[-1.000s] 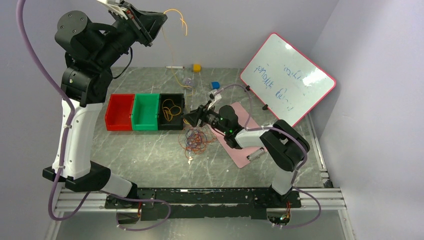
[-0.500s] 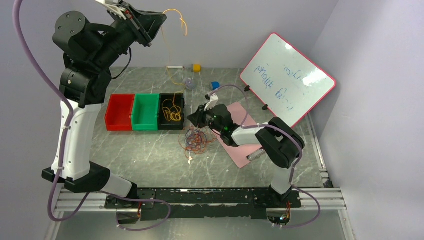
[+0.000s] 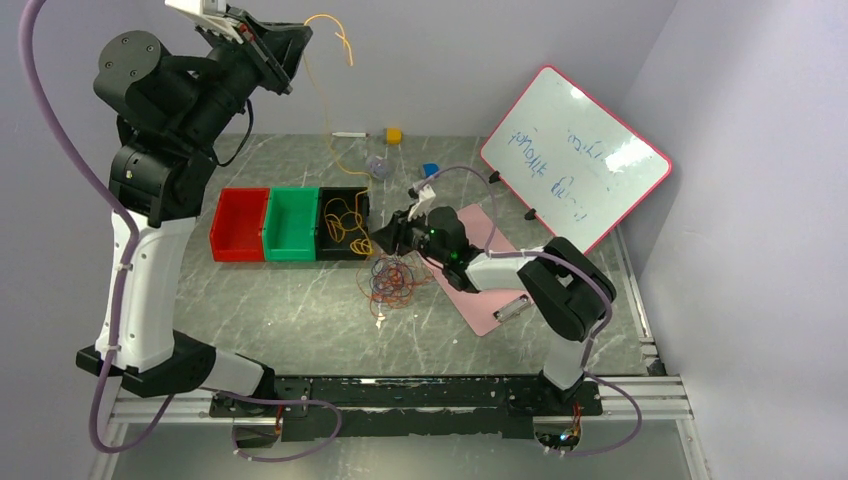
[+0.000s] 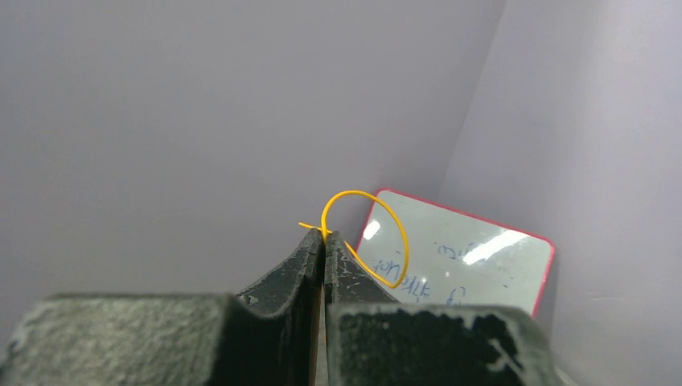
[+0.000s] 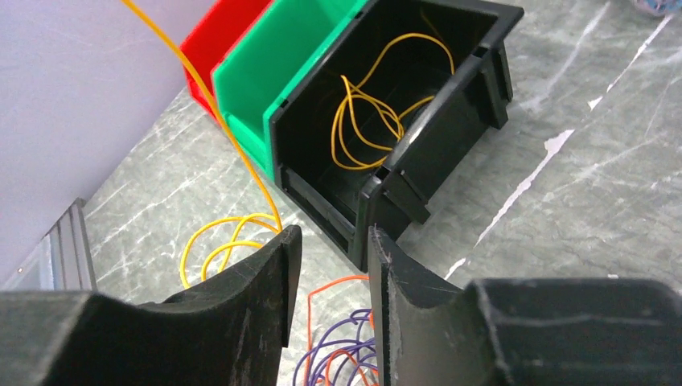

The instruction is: Untangle the cables

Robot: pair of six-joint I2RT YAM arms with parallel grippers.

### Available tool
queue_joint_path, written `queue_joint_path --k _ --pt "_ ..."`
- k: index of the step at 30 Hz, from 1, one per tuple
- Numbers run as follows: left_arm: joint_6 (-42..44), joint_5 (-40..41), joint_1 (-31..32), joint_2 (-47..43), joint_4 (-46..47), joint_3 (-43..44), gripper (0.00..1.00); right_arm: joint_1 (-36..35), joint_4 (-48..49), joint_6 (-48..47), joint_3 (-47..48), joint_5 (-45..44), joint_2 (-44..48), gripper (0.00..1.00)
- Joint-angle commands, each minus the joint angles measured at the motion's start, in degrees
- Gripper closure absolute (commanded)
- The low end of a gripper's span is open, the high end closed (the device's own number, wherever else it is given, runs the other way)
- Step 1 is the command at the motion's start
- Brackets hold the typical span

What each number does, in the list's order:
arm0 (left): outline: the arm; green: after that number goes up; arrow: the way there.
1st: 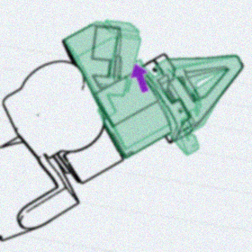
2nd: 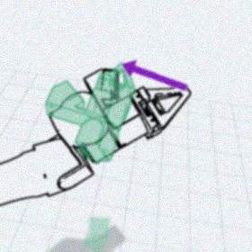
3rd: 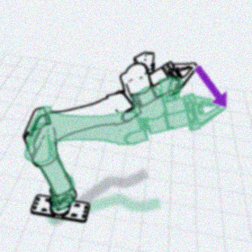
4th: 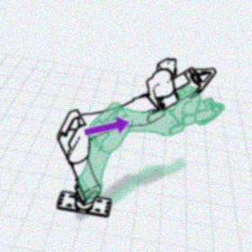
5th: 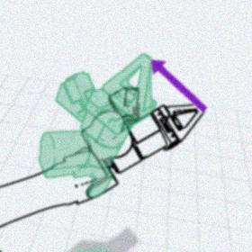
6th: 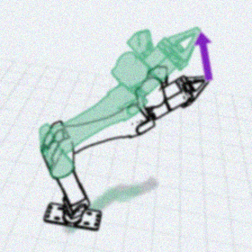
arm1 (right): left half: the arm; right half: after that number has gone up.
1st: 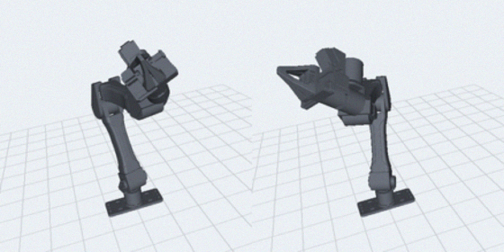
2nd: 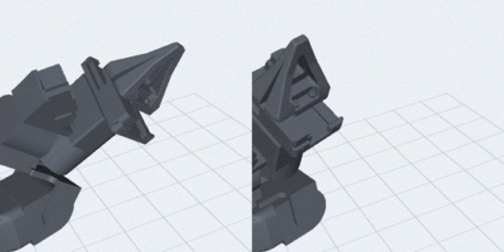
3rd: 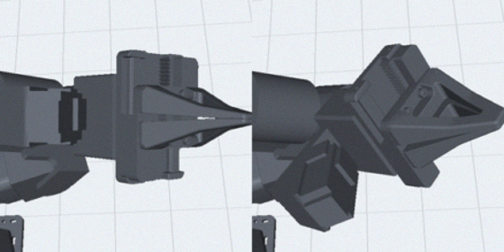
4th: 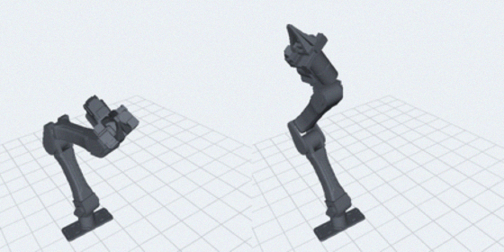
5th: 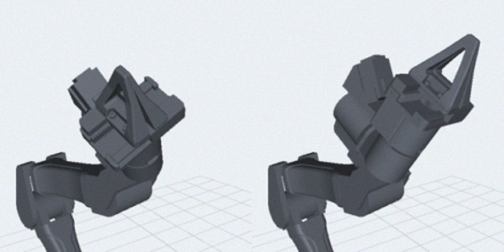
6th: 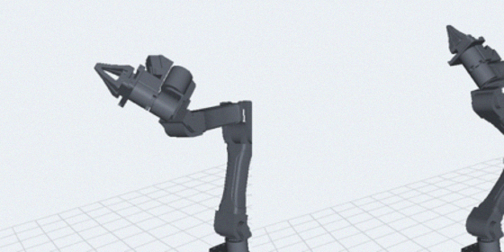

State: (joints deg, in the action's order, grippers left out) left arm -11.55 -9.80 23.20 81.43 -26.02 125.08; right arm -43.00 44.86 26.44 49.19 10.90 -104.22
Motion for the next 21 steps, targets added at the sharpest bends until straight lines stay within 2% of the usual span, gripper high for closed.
queue_joint_path --k 1,7,21 --pt "3.36 4.45 0.3 0.39 -0.69 0.14 0.93 -0.37 -0.79 -2.35 0.7 1.21 3.22 0.59" --pt "4.86 5.47 0.35 1.94 -0.32 0.01 0.93 -0.35 -2.0 -3.33 -2.38 -0.2 6.68 0.57" --pt "6.22 8.58 0.31 2.87 4.51 -11.85 0.93 -0.32 -4.09 -4.11 -9.98 -1.42 14.71 0.55"
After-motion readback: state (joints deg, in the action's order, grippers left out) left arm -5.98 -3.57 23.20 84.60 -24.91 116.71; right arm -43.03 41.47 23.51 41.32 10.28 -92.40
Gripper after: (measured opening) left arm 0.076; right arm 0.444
